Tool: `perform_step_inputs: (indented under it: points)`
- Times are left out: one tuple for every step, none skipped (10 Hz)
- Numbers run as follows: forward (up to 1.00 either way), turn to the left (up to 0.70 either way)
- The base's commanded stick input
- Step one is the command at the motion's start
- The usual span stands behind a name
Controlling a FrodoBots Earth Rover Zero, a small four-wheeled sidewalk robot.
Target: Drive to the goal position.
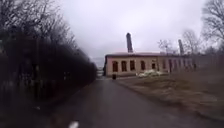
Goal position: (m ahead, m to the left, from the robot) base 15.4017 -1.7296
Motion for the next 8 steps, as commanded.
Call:
perform_step_inputs:
  points:
    - [1.0, 0.0]
    - [1.0, 0.0]
    - [1.0, 0.0]
    - [1.0, 0.0]
    - [1.0, 0.0]
    - [1.0, 0.0]
    - [1.0, 0.0]
    - [1.0, 0.0]
